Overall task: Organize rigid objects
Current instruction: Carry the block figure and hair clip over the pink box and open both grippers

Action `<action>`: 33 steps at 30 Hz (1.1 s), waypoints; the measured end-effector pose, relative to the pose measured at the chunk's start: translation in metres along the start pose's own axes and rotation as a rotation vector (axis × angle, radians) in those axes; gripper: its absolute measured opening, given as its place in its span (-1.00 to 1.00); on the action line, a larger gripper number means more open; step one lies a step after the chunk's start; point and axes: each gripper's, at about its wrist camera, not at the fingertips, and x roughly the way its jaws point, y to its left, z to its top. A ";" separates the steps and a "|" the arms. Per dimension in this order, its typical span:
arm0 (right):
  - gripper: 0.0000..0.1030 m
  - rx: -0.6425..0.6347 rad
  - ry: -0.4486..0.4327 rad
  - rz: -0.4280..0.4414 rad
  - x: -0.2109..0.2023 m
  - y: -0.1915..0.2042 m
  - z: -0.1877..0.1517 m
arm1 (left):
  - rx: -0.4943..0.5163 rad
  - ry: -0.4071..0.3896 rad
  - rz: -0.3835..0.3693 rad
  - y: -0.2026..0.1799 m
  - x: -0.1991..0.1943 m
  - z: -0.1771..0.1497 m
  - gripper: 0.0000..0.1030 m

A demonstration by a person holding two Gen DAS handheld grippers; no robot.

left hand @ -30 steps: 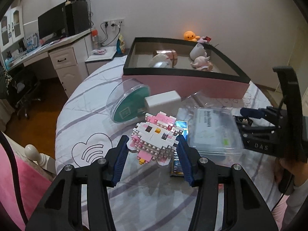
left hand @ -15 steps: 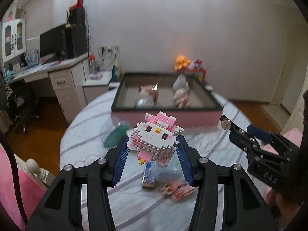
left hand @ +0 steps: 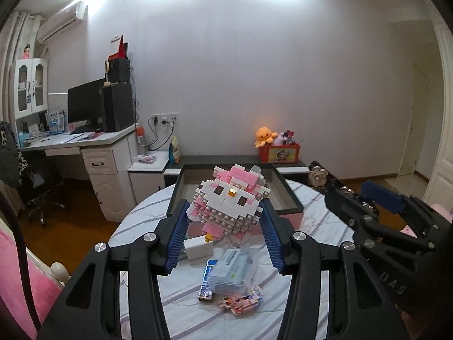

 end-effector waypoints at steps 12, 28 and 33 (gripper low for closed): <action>0.27 -0.044 -0.074 -0.013 -0.024 0.015 0.015 | -0.002 -0.080 0.028 0.001 -0.033 0.011 -0.01; 0.27 -0.074 -0.088 -0.007 0.000 0.021 0.030 | 0.008 -0.090 0.074 0.004 -0.001 0.019 -0.01; 0.27 -0.066 -0.060 -0.007 0.027 0.018 0.031 | 0.025 -0.055 0.069 0.008 0.034 0.026 -0.03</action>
